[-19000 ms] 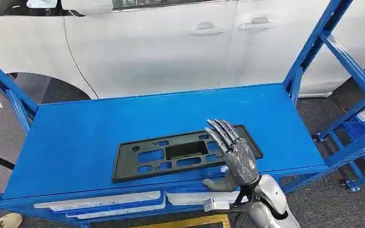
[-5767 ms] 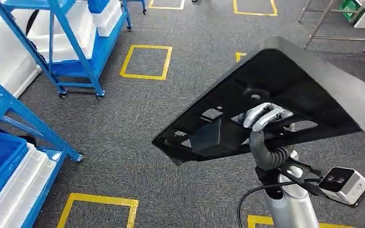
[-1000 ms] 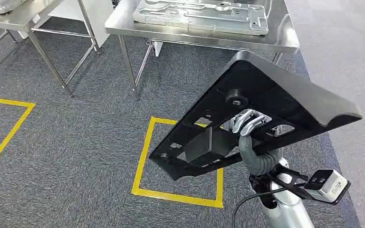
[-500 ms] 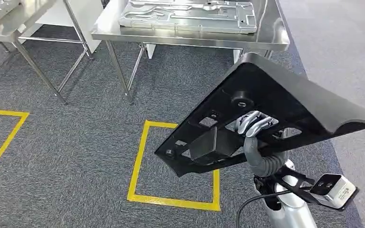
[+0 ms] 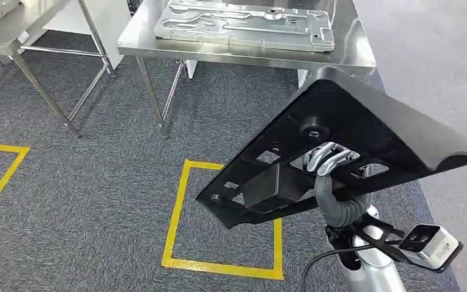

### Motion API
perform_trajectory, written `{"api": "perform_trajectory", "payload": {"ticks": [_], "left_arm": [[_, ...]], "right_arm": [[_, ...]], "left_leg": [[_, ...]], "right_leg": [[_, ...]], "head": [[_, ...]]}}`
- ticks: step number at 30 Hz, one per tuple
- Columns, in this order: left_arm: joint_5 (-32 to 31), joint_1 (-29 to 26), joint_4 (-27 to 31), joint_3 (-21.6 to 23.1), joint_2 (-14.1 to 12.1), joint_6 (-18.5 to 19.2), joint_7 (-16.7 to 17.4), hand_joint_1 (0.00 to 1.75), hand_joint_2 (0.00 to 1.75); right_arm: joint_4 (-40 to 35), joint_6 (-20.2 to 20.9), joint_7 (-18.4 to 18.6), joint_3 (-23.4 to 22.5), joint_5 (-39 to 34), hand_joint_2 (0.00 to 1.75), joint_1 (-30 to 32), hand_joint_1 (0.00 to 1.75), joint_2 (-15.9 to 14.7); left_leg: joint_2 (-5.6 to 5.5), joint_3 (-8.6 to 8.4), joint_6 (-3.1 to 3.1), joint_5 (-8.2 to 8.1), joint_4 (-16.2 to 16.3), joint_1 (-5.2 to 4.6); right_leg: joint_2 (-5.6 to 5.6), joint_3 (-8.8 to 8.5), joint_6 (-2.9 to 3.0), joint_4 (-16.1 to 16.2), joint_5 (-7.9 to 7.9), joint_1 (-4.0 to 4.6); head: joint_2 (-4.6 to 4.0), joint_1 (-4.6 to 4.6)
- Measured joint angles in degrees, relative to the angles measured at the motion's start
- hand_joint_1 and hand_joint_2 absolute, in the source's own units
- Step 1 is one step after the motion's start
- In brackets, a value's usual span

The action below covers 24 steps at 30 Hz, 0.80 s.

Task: Take the parts from the cabinet and place them on the table.

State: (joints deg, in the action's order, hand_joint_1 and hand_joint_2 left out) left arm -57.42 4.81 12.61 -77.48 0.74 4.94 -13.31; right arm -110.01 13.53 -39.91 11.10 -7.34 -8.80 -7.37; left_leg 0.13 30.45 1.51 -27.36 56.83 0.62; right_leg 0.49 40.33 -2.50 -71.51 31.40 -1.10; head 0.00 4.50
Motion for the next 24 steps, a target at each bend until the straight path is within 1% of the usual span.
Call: {"api": "perform_trajectory", "payload": {"ticks": [1,2,3,4,5,6,7,8,9,10,11,12,13,14,15,16,17,18,19,20,21,22,23,24], "left_arm": [[0.0,-0.04,0.0,0.0,0.07,0.0,0.0,0.0,1.75],[0.0,-0.02,0.0,0.02,0.15,0.0,0.0,0.0,1.75],[0.0,-0.02,0.0,0.04,0.15,0.0,0.0,0.0,1.75],[0.0,0.18,0.0,0.06,0.15,0.0,-0.04,0.0,1.75],[0.0,0.21,0.0,0.07,0.15,0.0,-0.02,0.0,1.75],[0.0,0.11,0.0,0.09,0.15,-0.02,-0.02,0.0,1.75],[0.0,0.09,0.0,0.07,0.15,-0.02,-0.02,0.0,1.75],[-0.02,0.18,0.0,0.09,0.13,-0.02,-0.02,0.0,1.75],[-0.02,0.25,0.0,0.09,0.13,-0.02,-0.06,0.0,1.75],[-0.07,0.36,0.0,0.11,0.13,0.09,-0.04,0.0,1.75],[-0.02,0.43,0.0,0.11,0.13,0.07,-0.07,0.0,1.75],[-0.02,0.35,0.0,0.11,0.11,0.07,-0.06,0.0,1.75],[0.0,0.22,0.0,0.11,0.11,0.07,-0.04,0.0,1.75],[0.0,0.04,0.0,0.11,0.11,0.07,-0.04,0.0,1.75],[0.02,-0.09,0.0,0.11,0.11,0.07,-0.04,0.0,1.75],[0.04,-0.14,0.0,0.11,0.09,0.07,-0.07,0.0,1.75],[0.09,-0.14,0.0,0.11,0.07,0.07,-0.07,0.0,1.75],[0.11,-0.24,0.0,0.11,-0.02,0.07,-0.13,0.0,1.75],[0.11,-0.23,0.0,0.11,-0.26,0.09,-0.13,0.0,1.75],[0.11,-0.08,0.0,0.13,-0.2,0.2,-0.15,0.0,1.75],[0.11,-0.17,0.0,0.11,-0.22,0.2,-0.15,0.0,1.75],[0.11,-0.28,0.0,0.11,-0.24,0.17,-0.15,0.0,1.75],[0.11,-0.31,0.0,0.11,-0.26,0.15,-0.17,0.0,1.75],[0.11,-0.32,0.0,0.11,-0.26,0.17,-0.18,0.0,1.75]], "right_arm": [[0.0,0.0,-0.02,0.0,0.02,1.75,-0.01,1.75,0.0],[0.0,0.0,-0.02,0.0,0.04,1.75,-0.02,1.75,0.0],[0.02,-0.02,-0.02,0.0,0.09,1.75,-0.04,1.75,0.0],[0.07,-0.07,0.0,0.06,0.11,1.75,-0.17,1.75,0.04],[0.07,-0.13,0.0,0.09,0.09,1.75,-0.16,1.75,0.04],[0.04,-0.18,-0.02,0.09,0.09,1.75,-0.14,1.75,0.04],[0.07,-0.17,0.0,0.09,0.11,1.75,-0.16,1.75,0.0],[0.0,-0.17,0.0,0.09,0.09,1.75,-0.16,1.75,0.0],[-0.02,-0.15,0.0,0.09,0.0,1.75,-0.31,1.75,0.0],[-0.02,-0.11,-0.02,0.09,-0.2,1.75,-0.51,1.75,0.0],[-0.02,-0.04,-0.02,0.09,-0.35,1.75,-0.56,1.75,0.0],[0.0,0.04,0.0,0.09,-0.57,1.75,-0.55,1.75,0.0],[0.09,0.09,0.0,0.09,-0.79,1.75,-0.55,1.75,0.0],[0.15,0.2,0.0,0.09,-0.94,1.75,-0.56,1.75,0.0],[0.2,0.33,0.0,0.09,-1.12,1.75,-0.59,1.75,0.0],[0.22,0.44,0.0,0.09,-1.22,1.75,-0.71,1.75,0.0],[0.28,0.59,0.0,0.09,-1.25,1.75,-0.9,1.75,0.0],[0.33,0.7,0.0,0.09,-1.29,1.75,-1.11,1.75,0.0],[0.48,0.74,0.0,0.09,-1.33,1.75,-1.21,1.75,0.0],[0.52,0.74,0.0,0.09,-1.4,1.75,-1.37,1.75,0.0],[0.52,0.74,0.04,0.11,-1.4,1.75,-1.4,1.75,0.0],[0.55,0.72,0.04,0.11,-1.42,1.75,-1.41,1.75,0.0],[0.57,0.74,0.0,0.11,-1.42,1.75,-1.7,1.75,-0.02],[0.59,0.72,0.04,0.11,-1.44,1.75,-1.78,1.75,-0.02]], "left_leg": [[0.0,-0.68,-0.17,-0.45,0.01,0.03],[0.01,-1.47,-0.42,-0.99,0.0,0.05],[0.04,-1.71,-0.78,-1.52,-0.02,0.07],[0.02,-1.88,-1.17,-1.76,0.14,-0.08],[0.17,-1.72,-1.63,-2.06,0.0,-0.08],[0.34,-2.49,-2.04,-1.99,0.27,-0.07],[0.39,-2.53,-2.27,-1.92,0.63,-0.09],[0.44,-2.26,-2.51,-2.4,1.09,0.06],[0.29,-1.63,-2.6,-2.58,3.27,0.23],[0.29,0.59,-2.83,-3.47,7.17,0.28],[0.29,3.29,-3.05,-5.01,11.46,0.33],[0.29,6.18,-3.25,-7.09,15.67,0.32],[0.29,8.29,-3.29,-8.46,18.29,0.32],[0.29,9.35,-3.21,-8.42,18.66,0.32],[0.29,9.22,-2.95,-6.74,16.38,0.31],[0.27,8.16,-2.62,-4.09,12.51,0.24],[0.25,6.56,-2.14,-0.32,7.34,0.08],[0.24,5.37,-1.56,3.59,2.66,-0.2],[0.28,5.53,-1.39,2.64,2.69,-0.59],[0.2,5.47,-1.31,1.62,2.1,-0.84],[0.2,5.01,-0.86,2.42,1.82,-0.97],[0.21,4.95,-0.38,2.24,1.39,-0.86],[0.04,3.74,-0.08,2.19,1.03,-0.63],[0.06,3.05,0.05,2.19,0.52,-0.5]], "right_leg": [[-0.18,-1.38,0.05,4.17,-3.24,-0.13],[-0.49,-3.33,0.29,9.47,-6.88,-0.21],[-0.98,-4.6,0.69,12.52,-7.99,-0.11],[-1.24,-4.25,1.16,13.32,-5.61,0.47],[-1.22,-4.3,1.89,13.0,-6.42,0.56],[-1.04,-4.37,2.29,13.08,-6.72,0.68],[-0.91,-4.64,2.74,13.13,-6.4,0.52],[-0.66,-5.48,3.13,13.39,-6.37,0.32],[-0.69,-6.07,3.54,13.55,-6.09,0.4],[-0.68,-6.36,3.91,13.53,-5.77,0.43],[-0.62,-6.61,4.05,13.53,-5.45,0.53],[-0.52,-6.92,4.16,13.53,-5.06,0.65],[-0.38,-7.31,4.23,13.52,-4.64,0.77],[-0.18,-7.86,4.24,13.52,-4.19,0.86],[-0.07,-8.64,4.21,13.51,-3.64,0.93],[-0.03,-9.43,4.16,13.51,-3.12,1.02],[-0.03,-10.32,4.08,13.52,-2.54,1.1],[-0.05,-10.88,3.94,13.56,-1.94,1.14],[-0.08,-11.32,3.63,13.56,-1.66,1.21],[0.07,-11.06,3.2,13.74,-1.41,1.02],[0.02,-11.21,2.83,14.07,-1.18,0.96],[0.02,-11.66,2.37,13.3,-1.77,1.01],[0.01,-11.97,2.05,13.16,-1.61,1.07],[-0.14,-11.41,1.85,11.69,-1.45,0.78]], "head": [[0.0,0.0],[0.0,0.0],[0.0,-0.02],[0.0,-0.04],[0.0,0.0],[0.0,0.0],[0.0,-0.02],[0.0,0.02],[0.0,-0.02],[0.0,0.0],[0.0,0.0],[0.0,0.0],[0.0,0.0],[0.0,0.0],[0.0,0.0],[0.0,0.0],[0.0,0.0],[0.0,0.0],[0.0,-0.02],[0.0,0.02],[0.0,0.0],[0.0,0.0],[0.0,0.0],[0.0,-0.02]]}}
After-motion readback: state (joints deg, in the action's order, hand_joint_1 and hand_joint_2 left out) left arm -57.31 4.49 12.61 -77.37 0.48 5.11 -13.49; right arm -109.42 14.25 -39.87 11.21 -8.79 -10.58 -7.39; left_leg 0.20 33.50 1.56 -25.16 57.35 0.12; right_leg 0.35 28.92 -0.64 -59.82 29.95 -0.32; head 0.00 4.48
